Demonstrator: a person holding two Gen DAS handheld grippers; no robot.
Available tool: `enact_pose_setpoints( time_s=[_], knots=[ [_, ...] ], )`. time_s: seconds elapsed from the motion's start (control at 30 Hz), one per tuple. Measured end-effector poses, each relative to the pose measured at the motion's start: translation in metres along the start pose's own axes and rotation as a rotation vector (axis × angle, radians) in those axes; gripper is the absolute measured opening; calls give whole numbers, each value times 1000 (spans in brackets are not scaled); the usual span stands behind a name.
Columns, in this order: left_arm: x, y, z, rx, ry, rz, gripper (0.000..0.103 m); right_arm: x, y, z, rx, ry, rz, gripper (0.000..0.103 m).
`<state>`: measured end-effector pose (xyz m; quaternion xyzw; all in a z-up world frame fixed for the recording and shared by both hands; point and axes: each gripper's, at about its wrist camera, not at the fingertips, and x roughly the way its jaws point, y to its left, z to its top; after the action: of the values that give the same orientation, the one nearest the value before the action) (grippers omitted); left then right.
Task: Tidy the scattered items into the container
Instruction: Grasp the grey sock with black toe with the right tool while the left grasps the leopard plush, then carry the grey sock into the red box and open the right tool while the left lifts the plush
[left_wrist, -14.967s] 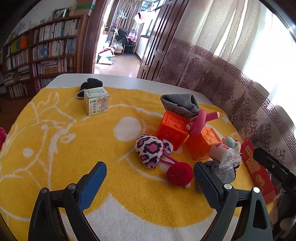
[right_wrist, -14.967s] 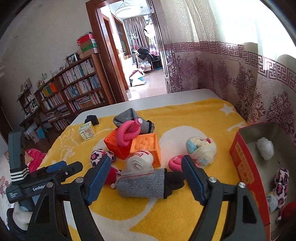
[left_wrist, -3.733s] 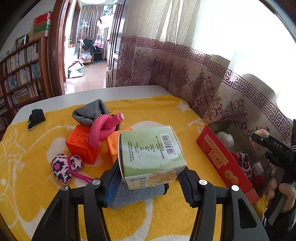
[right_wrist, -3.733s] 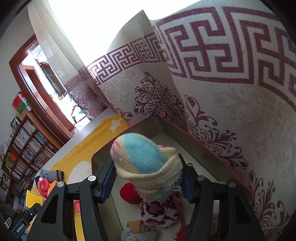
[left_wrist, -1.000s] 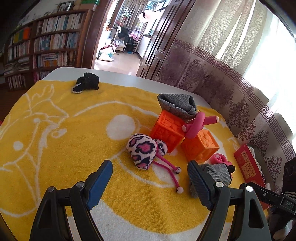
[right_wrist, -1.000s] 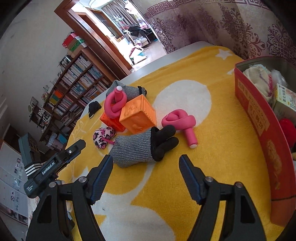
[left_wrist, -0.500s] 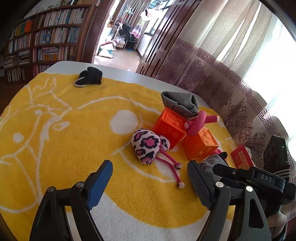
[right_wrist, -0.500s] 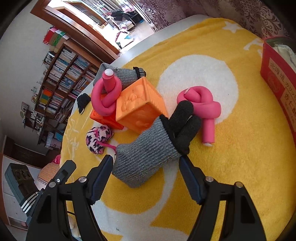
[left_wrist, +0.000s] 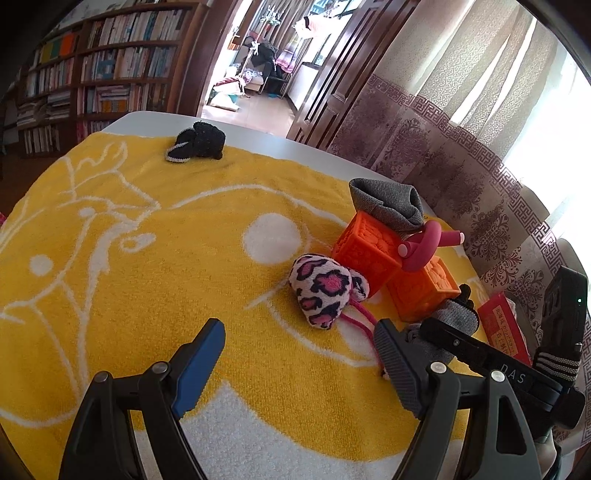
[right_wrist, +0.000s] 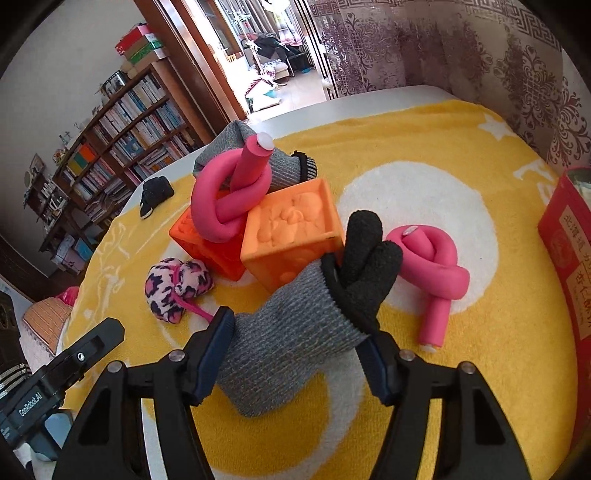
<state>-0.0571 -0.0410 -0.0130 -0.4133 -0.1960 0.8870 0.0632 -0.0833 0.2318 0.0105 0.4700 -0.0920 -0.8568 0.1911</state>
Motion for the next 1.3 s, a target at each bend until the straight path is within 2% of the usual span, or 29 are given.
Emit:
enact_pose_setpoints(
  time_s=[0.13,0.37,0.53,0.67,0.8,0.83,0.87,0.93,1.0,1.07,1.3],
  knots=[
    [4,-3,0,15,4,7,85,-14,-12,-4,32,-21,58,60],
    [18,-19,10,48,61,10,85,-19,-27,-5,83,-33,89,56],
    [45,-38,22,127,93,61,85,-18,-23,-7,66,-36,79,56],
    [64,-42,26,136,110,77,85,-14,-23,-6,68,-32,74,56],
    [70,-40,27,144,88,95,84,-11,-25,-7,78,-27,72,56],
    [69,-39,29,137,80,87,83,-11,-24,-7,76,-28,67,56],
    [68,-38,30,132,77,84,76,-10,-23,-7,73,-31,65,56],
    [67,-34,31,116,73,65,73,-10,-24,-7,75,-26,68,57],
    [65,-33,30,122,75,47,66,-7,-22,-8,72,-10,69,67],
    [64,-34,28,136,74,45,66,-4,-19,-11,55,8,62,71],
    [47,-38,25,139,39,28,65,-5,-7,-14,-16,-39,11,70]
  ],
)
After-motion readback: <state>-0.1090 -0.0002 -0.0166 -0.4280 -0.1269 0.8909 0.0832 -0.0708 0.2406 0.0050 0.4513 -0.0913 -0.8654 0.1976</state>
